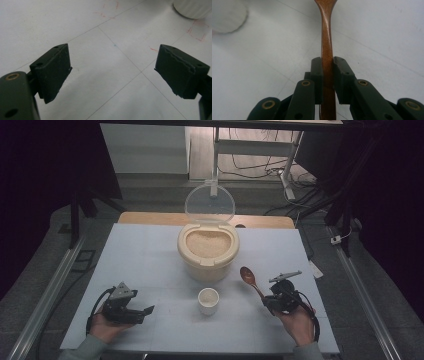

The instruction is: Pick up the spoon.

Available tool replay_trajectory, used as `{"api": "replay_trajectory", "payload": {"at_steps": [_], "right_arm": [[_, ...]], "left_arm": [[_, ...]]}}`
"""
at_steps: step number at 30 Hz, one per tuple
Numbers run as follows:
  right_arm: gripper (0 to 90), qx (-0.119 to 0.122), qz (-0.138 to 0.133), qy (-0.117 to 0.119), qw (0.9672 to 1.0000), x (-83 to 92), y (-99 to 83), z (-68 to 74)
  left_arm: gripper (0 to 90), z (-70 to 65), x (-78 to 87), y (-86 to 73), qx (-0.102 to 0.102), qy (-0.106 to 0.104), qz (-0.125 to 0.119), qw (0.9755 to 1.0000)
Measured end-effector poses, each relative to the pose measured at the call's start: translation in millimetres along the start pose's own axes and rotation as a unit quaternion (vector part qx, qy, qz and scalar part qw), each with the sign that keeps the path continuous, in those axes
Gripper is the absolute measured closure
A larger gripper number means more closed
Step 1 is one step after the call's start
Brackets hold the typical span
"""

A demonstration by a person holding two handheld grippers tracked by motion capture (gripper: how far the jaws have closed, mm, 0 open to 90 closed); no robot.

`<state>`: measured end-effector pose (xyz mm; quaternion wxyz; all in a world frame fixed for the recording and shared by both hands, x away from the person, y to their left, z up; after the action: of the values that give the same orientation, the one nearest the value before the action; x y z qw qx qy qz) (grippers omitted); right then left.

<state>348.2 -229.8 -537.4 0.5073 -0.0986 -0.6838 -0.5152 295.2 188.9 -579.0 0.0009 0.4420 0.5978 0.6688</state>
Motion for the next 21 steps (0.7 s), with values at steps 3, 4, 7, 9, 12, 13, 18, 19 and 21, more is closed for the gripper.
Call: {"api": "replay_trajectory", "payload": {"at_steps": [3,4,7,9,12,13,18,19,21], "right_arm": [[78.3,0.027,-0.010,0.018,0.9994,8.8,3.7,3.3],[78.3,0.028,-0.013,0.023,0.9993,11.3,4.6,4.8],[78.3,0.044,-0.020,0.036,0.9982,19.0,6.8,8.7],[78.3,0.050,-0.026,0.044,0.9975,24.8,8.1,11.7],[78.3,0.063,-0.033,0.058,0.9958,31.9,8.9,15.2],[78.3,0.065,-0.033,0.062,0.9954,33.2,9.0,16.6],[78.3,0.087,-0.039,0.080,0.9922,37.2,10.6,24.4],[78.3,0.087,-0.039,0.080,0.9922,37.2,10.6,24.4],[78.3,0.099,-0.042,0.096,0.9895,38.3,10.7,28.7]], "left_arm": [[13.0,-0.8,-0.3,0.3,0.001,0.000,-0.001,1.0000],[12.9,-0.9,-0.4,0.2,0.001,0.001,-0.001,1.0000],[12.9,-1.0,-0.6,0.3,0.000,0.001,-0.001,1.0000],[12.9,-0.9,-0.6,0.4,0.000,0.000,-0.001,1.0000],[12.9,-0.4,-0.7,0.2,0.000,0.000,0.000,1.0000],[12.9,-0.2,-0.9,0.2,0.000,0.000,0.000,1.0000],[13.0,-0.2,-0.7,0.4,0.000,0.000,-0.001,1.0000],[13.0,-0.2,-0.7,0.4,0.000,0.000,-0.001,1.0000],[13.0,0.0,-0.6,0.4,0.000,0.000,-0.001,1.0000]]}}
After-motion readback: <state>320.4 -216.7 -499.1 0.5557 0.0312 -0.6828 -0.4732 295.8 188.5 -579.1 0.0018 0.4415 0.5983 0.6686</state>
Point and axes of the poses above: each handheld gripper's, and its own axes: x roughly backward along the jaws, y roughly out of its top, z roughly to its left, the point moved 8 cm from there along -x, roughly forward along the jaws, and after that the axes turned 7 degrees about -z, right-handed, at the moved point
